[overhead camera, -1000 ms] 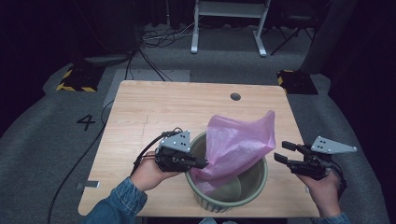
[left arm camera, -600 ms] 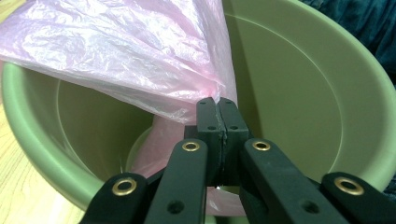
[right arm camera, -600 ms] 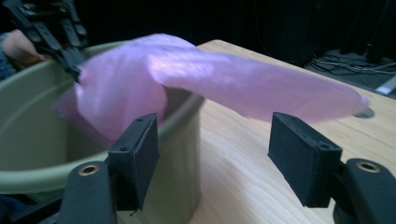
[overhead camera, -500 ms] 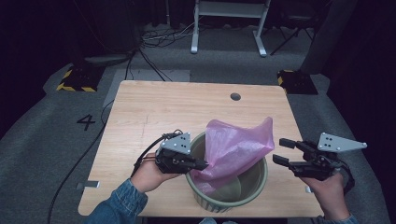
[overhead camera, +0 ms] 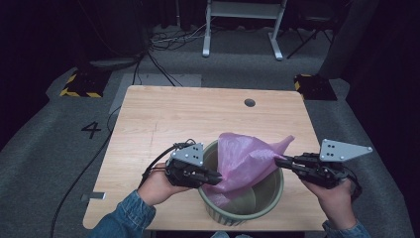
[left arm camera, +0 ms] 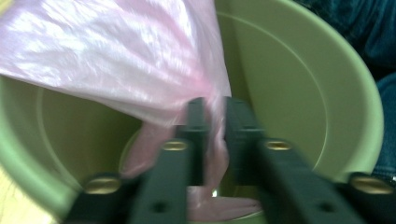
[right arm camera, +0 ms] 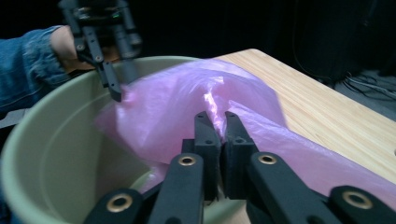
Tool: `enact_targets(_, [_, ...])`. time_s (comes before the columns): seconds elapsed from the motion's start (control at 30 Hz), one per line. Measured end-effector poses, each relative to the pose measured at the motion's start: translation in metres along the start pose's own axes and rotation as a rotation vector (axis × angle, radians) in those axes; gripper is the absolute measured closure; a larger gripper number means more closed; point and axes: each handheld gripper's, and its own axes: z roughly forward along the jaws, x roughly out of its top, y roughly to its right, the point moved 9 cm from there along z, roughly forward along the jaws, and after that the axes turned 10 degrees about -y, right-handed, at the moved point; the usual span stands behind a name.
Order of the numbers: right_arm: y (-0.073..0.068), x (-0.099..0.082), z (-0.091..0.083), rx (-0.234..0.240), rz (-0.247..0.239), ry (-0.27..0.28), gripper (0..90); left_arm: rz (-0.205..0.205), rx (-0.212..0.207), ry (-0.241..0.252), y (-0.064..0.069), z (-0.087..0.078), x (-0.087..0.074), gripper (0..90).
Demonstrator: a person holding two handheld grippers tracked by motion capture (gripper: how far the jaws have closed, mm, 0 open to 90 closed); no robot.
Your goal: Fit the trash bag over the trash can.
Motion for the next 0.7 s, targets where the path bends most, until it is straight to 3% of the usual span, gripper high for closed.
enact_targets(0.1, [-0.012,0.004,0.001,0.031,-0.032,-0.007,87.4,0.007,0.022,0.054,-0.002,-0.012,0.008,57.6])
enact_targets(0.17, [-0.018,0.006,0.003,0.041,-0.051,-0.016,87.5,0.008,0.026,0.092,-0.001,-0.020,0.016,52.1])
enact_targets(0.27, [-0.028,0.008,0.009,0.061,-0.074,-0.036,87.4,0.053,0.048,0.129,0.003,-0.026,0.030,44.0])
enact_targets(0.47, [-0.044,0.015,0.024,0.106,-0.100,-0.050,87.2,0.088,0.030,0.083,0.007,-0.004,0.048,39.7])
enact_targets(0.57, [-0.050,0.019,0.030,0.121,-0.111,-0.053,87.1,0.091,0.016,0.053,0.006,0.007,0.050,47.3])
enact_targets(0.7, [-0.053,0.023,0.034,0.131,-0.119,-0.049,85.9,0.107,0.037,0.052,0.005,0.010,0.048,80.3])
